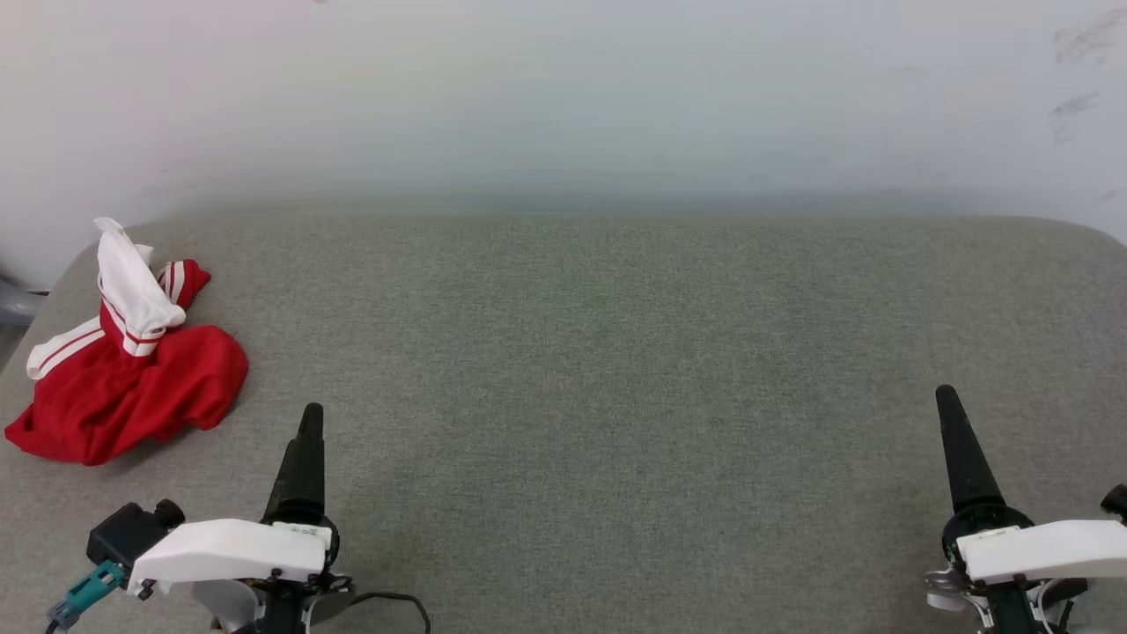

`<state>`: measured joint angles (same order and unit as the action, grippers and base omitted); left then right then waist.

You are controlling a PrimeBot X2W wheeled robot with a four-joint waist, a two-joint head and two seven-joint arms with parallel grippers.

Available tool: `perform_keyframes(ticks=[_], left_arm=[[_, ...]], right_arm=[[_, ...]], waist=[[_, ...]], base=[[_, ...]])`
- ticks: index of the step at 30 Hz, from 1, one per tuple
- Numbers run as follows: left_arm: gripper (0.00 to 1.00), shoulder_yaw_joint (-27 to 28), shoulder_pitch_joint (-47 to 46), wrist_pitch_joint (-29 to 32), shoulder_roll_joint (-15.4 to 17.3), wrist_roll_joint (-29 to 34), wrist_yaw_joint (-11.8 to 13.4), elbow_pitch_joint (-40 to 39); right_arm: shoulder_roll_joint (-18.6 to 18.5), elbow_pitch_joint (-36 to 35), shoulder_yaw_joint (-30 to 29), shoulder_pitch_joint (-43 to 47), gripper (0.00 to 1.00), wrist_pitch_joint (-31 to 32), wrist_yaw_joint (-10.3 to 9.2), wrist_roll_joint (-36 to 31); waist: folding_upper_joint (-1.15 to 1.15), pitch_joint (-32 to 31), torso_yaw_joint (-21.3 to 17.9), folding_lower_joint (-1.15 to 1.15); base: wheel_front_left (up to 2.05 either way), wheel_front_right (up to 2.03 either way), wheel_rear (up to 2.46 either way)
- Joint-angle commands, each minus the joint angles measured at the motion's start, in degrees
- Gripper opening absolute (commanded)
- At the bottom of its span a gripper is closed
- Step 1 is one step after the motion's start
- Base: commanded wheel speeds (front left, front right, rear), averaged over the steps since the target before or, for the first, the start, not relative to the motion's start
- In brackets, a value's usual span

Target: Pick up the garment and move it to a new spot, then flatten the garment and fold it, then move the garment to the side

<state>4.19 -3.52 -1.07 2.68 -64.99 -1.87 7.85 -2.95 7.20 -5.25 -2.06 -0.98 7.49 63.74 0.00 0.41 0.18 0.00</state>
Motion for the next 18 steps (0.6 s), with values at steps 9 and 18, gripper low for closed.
perform_keyframes(ticks=[9,18], left_arm=[[1.00,-2.5,0.2,-2.2,0.2,12.2,3.2,-2.4],[1.00,-3.7,0.7,-3.9,0.2,20.9,4.8,-3.0]], right_arm=[[0.0,-3.1,1.1,0.3,1.00,-2.2,0.00,-13.0],[0.0,-4.0,1.9,1.1,1.00,-3.9,0.00,-22.1]], waist=[[0.00,0.0,0.1,0.00],[0.00,0.0,0.2,0.00]], base=[[0.00,0.00,0.00],[0.00,0.00,0.00]])
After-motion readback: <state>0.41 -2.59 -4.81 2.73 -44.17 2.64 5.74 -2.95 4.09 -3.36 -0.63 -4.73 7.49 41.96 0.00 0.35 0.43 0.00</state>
